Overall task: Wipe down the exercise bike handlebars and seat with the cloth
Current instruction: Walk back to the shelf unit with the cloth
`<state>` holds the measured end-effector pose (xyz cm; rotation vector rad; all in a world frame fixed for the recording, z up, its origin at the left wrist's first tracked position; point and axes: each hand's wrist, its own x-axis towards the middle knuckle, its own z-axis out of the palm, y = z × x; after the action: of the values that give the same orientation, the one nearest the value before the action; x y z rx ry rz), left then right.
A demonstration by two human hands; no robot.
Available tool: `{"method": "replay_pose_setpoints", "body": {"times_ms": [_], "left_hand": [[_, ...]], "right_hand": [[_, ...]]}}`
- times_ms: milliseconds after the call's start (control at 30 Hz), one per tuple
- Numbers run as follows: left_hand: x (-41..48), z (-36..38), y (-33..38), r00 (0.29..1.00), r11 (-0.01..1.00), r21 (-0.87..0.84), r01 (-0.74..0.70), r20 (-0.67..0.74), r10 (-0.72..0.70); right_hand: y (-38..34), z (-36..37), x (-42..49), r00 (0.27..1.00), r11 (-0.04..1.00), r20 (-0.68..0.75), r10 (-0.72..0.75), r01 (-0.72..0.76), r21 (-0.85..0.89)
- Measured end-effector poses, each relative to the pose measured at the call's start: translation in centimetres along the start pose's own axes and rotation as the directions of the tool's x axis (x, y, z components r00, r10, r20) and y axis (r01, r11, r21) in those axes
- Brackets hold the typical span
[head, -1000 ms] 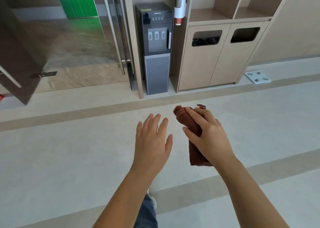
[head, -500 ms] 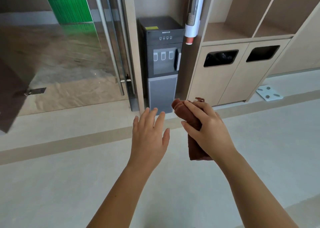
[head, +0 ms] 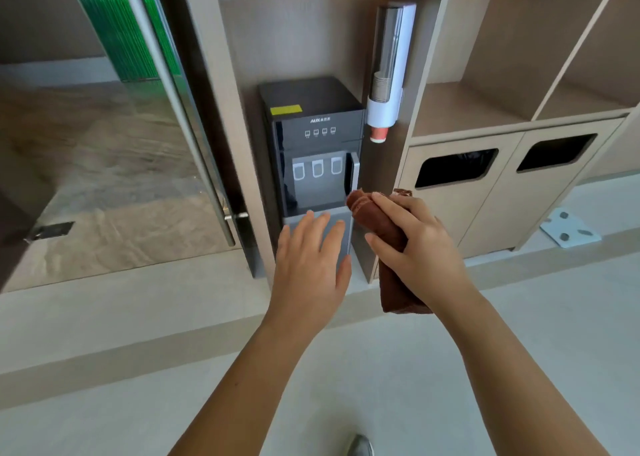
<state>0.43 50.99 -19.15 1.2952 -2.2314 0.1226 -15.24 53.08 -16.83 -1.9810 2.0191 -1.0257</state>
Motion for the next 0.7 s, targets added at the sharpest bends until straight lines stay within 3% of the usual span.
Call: {"method": "replay_pose_setpoints", "body": {"times_ms": [233,400,700], "left_hand": [[10.7,3.5,-3.3,0.997,0.999,0.014,0.037,-0.063,-0.036],[18.8,5.4,-6.8,0.990,1.000,0.001,-0.007,-0.139,0.007],[33.1,4.9,-13.7,0.935,0.988,0.011,-0.153,-0.321,0.148]], "right_hand": [[3.3,0.7,12.7,0.999,0.999,-0.031,-0.041,0.042,0.031],[3.5,3.5,20.2,0.997,0.997,-0.003,-0.072,0.072,0.017],[1.5,4.2,34.3,0.988,0.997,-0.129,-0.080,0.081,0.006]]}}
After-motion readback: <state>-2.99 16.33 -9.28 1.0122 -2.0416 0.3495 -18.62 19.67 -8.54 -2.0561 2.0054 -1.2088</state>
